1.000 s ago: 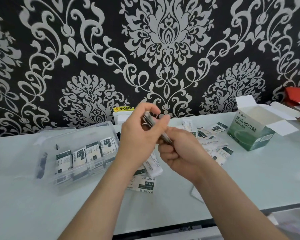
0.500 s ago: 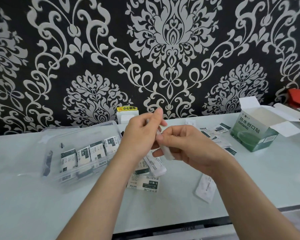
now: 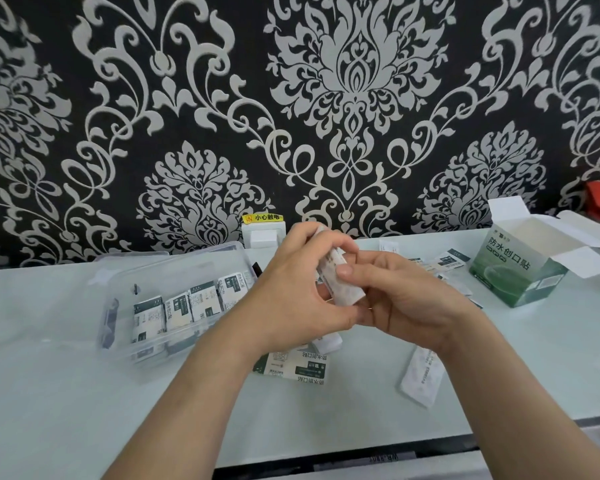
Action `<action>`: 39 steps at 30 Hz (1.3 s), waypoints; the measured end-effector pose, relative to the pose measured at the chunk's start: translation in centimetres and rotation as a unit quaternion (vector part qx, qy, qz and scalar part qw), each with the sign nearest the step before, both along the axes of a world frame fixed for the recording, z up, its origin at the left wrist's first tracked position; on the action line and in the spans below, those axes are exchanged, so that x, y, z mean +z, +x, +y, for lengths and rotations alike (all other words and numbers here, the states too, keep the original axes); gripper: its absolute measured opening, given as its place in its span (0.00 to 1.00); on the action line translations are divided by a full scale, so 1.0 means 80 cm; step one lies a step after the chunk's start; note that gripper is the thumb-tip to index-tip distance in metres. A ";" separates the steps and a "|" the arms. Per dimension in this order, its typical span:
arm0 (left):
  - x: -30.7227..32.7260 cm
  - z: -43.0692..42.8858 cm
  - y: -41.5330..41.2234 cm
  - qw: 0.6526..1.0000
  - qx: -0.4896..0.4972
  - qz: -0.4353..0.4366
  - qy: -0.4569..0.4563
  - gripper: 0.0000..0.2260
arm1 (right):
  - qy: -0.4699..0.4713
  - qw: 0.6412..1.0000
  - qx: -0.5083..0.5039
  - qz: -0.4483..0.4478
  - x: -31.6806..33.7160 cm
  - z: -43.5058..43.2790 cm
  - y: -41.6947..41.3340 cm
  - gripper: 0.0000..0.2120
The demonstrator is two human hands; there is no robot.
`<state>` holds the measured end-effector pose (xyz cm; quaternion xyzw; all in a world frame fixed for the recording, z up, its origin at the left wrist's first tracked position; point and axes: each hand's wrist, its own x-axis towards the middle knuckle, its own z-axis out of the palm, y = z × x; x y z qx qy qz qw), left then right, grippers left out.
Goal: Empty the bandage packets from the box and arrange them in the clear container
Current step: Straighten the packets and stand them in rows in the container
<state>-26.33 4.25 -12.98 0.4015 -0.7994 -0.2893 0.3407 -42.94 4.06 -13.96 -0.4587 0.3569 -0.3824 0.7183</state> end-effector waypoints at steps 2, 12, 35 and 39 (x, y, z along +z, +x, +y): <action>0.001 0.000 0.003 1.000 0.007 0.011 -0.008 0.21 | -0.003 1.000 -0.004 -0.003 0.000 -0.001 0.002 0.29; 0.012 -0.003 0.059 0.997 0.043 0.046 -0.048 0.14 | -0.075 0.992 -0.070 0.078 0.028 0.007 0.057 0.09; -0.003 -0.032 0.197 0.930 0.363 0.009 0.057 0.11 | -0.130 0.920 0.003 0.370 0.038 -0.059 0.227 0.08; -0.014 -0.034 0.198 0.930 0.357 -0.060 0.057 0.09 | -0.119 0.904 0.019 0.411 0.031 -0.067 0.237 0.09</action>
